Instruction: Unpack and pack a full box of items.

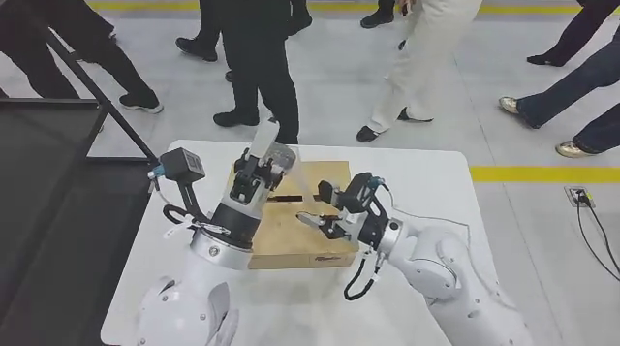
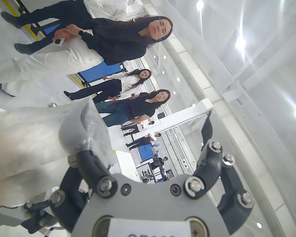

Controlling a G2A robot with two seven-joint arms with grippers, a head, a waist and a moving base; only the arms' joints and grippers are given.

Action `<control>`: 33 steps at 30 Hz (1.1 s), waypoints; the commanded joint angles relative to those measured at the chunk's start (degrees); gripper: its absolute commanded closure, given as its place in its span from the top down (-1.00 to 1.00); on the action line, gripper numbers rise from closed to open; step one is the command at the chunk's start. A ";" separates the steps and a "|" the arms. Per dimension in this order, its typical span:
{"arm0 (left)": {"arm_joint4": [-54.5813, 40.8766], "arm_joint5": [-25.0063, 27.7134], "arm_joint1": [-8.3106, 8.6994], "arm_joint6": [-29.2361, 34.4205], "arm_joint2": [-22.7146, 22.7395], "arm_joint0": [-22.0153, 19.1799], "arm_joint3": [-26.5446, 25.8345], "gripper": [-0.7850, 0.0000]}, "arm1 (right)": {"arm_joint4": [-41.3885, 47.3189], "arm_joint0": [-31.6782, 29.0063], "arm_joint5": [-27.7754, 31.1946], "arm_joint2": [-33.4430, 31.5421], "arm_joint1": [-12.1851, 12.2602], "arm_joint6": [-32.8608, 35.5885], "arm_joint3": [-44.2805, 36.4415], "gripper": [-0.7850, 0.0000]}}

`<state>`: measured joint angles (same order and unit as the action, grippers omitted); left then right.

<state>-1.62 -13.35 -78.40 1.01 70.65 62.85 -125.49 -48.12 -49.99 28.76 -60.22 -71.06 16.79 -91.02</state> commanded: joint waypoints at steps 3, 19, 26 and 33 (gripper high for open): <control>-0.45 -0.06 -0.06 -0.26 1.06 0.31 0.13 1.00 | 0.29 -0.62 1.42 -0.85 0.21 0.31 -0.55 -1.00; 0.39 -4.55 0.23 3.76 5.90 0.34 1.20 1.00 | 9.73 -1.32 8.27 -5.95 1.67 9.97 -4.42 -1.00; 6.62 -8.14 1.31 11.05 9.50 1.53 1.54 1.00 | 17.93 -0.04 5.64 -9.90 2.91 22.08 -9.39 -1.00; 12.84 -6.68 2.52 17.51 13.76 4.74 0.88 1.00 | 18.51 3.00 -2.55 -10.92 3.31 27.63 -13.00 -1.00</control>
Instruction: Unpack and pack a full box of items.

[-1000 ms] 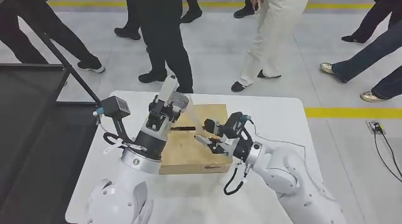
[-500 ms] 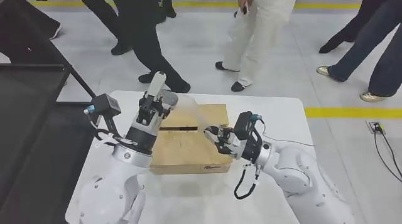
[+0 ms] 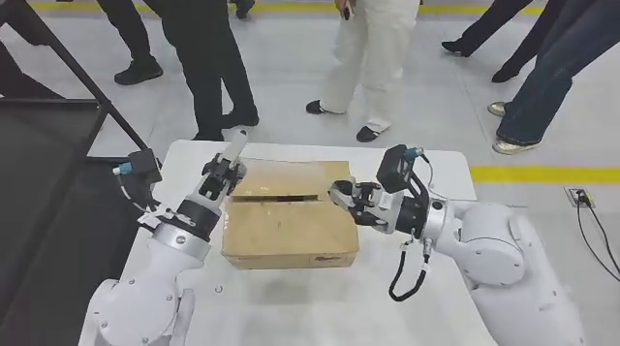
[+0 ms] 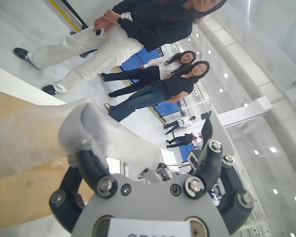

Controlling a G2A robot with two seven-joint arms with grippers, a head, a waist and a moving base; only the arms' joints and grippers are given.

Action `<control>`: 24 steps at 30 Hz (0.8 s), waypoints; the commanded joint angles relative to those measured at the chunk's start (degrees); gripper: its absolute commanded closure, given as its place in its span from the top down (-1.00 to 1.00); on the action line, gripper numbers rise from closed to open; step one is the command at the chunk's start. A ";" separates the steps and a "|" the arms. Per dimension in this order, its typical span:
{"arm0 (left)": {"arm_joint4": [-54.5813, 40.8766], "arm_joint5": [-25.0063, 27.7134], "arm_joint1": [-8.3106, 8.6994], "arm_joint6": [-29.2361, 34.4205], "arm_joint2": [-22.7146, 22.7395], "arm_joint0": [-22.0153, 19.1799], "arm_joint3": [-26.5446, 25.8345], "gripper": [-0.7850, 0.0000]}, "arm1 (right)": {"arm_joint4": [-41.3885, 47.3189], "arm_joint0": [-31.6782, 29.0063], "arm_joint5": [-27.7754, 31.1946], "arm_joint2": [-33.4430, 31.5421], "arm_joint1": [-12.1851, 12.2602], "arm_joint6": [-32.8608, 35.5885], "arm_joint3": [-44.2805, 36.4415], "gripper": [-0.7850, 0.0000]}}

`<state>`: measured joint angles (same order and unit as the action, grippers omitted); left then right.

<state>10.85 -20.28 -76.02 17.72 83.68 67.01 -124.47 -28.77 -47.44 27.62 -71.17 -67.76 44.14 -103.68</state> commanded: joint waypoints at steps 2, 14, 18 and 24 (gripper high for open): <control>0.83 1.10 0.46 2.64 2.45 1.84 -0.59 1.00 | -2.98 1.35 -4.43 0.45 -0.04 0.19 -1.11 -1.00; -0.28 4.71 1.87 10.85 11.33 8.81 -1.27 1.00 | -7.17 6.70 -10.80 4.08 -0.45 1.74 -0.22 -1.00; 0.04 5.05 2.28 13.16 12.75 9.94 -1.24 1.00 | -9.10 7.66 -12.57 5.12 -0.59 1.21 -0.01 -1.00; 1.88 4.16 2.92 16.49 13.92 11.58 0.02 1.00 | -9.79 8.77 -16.38 6.10 -0.82 1.92 0.11 -1.00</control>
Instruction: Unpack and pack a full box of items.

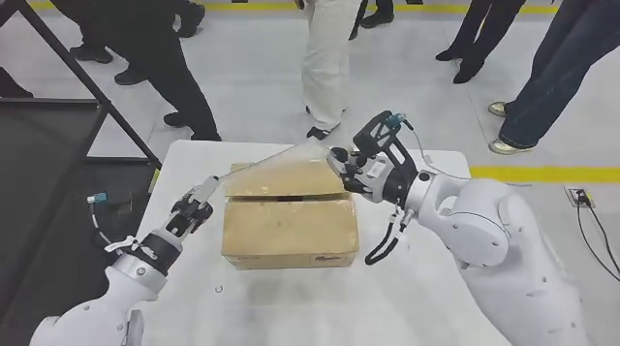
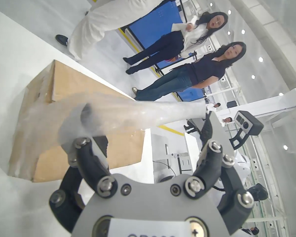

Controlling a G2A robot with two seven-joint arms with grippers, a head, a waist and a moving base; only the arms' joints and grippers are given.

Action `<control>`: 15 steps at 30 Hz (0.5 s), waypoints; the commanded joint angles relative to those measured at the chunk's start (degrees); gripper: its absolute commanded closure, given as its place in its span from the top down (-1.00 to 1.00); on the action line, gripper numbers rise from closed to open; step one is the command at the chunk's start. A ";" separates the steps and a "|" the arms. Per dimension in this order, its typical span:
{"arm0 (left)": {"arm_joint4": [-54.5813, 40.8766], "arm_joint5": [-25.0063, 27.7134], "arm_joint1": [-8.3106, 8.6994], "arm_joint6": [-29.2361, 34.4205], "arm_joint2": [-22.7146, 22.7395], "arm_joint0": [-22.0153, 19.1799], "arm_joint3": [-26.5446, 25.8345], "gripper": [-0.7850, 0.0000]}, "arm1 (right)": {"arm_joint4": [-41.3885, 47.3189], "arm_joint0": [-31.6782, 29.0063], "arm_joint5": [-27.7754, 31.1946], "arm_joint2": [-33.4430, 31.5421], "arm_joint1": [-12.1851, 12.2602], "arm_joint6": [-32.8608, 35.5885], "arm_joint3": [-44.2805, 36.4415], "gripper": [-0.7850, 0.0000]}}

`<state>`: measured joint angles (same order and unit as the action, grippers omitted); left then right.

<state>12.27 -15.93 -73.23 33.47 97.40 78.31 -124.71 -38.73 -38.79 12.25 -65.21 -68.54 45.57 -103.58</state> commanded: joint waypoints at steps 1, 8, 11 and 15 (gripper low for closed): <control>0.90 -0.21 0.24 1.35 0.51 0.53 0.39 1.00 | 0.49 0.43 -2.01 0.26 -0.10 1.01 -0.01 -1.00; -0.32 0.49 0.92 4.02 4.77 3.29 1.41 1.00 | 3.87 3.23 -9.17 1.22 -0.63 5.30 1.99 -1.00; -3.64 1.10 0.84 1.21 6.70 4.12 2.49 1.00 | 4.71 4.73 -10.83 2.22 -0.92 6.26 3.01 -1.00; -10.73 2.85 0.41 -3.28 7.32 5.34 3.85 1.00 | 4.69 5.50 -10.23 3.12 -1.07 6.62 2.89 -1.00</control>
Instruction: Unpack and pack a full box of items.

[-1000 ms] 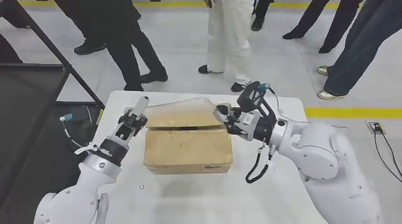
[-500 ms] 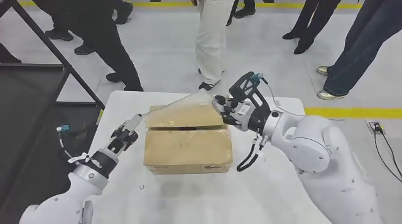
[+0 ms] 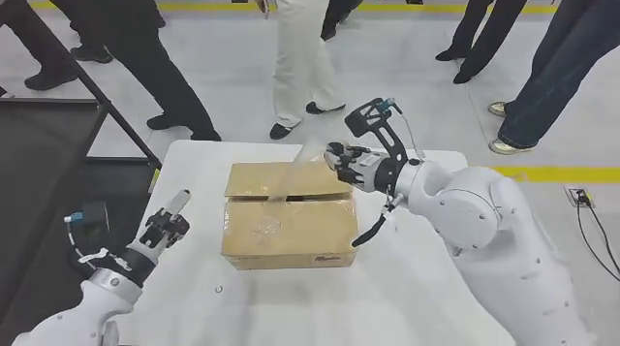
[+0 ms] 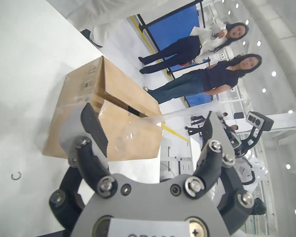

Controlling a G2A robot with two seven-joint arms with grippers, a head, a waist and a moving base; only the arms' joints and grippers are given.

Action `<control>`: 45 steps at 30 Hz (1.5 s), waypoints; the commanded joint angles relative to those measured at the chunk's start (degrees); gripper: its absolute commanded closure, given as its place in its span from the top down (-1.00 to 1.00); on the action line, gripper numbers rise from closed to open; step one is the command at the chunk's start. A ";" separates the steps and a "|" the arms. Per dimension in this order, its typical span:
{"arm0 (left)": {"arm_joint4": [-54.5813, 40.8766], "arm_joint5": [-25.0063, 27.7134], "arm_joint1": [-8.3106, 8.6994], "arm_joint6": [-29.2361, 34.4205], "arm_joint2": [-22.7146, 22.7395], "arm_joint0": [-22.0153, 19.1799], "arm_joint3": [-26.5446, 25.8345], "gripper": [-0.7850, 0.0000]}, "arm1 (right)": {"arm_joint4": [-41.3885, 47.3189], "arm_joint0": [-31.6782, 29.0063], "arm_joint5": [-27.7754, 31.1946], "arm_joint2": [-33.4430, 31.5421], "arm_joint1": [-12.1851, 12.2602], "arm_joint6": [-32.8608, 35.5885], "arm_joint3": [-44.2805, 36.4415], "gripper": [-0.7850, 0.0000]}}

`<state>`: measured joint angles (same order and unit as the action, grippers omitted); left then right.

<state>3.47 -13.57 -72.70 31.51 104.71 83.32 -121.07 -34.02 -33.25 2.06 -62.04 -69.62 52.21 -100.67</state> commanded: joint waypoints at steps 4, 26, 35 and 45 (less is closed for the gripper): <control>-4.51 1.11 -0.30 -2.31 -0.24 0.87 0.51 1.00 | -0.02 -0.04 -0.04 -0.05 0.01 -0.01 -0.02 -1.00; -3.01 7.63 -0.46 -6.78 -11.18 -0.74 2.73 1.00 | 13.22 0.67 -6.98 0.61 -2.04 -14.48 -6.21 -1.00; -5.42 11.10 -0.79 -8.54 -15.71 -1.82 3.89 1.00 | 16.00 0.95 -9.89 0.50 -2.79 -18.75 -9.81 -1.00; -5.40 11.14 -0.79 -8.56 -15.75 -1.77 3.89 1.00 | 16.79 0.14 -9.68 0.37 -2.82 -19.58 -9.92 -1.00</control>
<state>-1.94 -2.47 -73.49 22.97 89.00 81.51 -117.19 -17.84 -32.49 -7.76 -61.58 -72.41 33.26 -110.50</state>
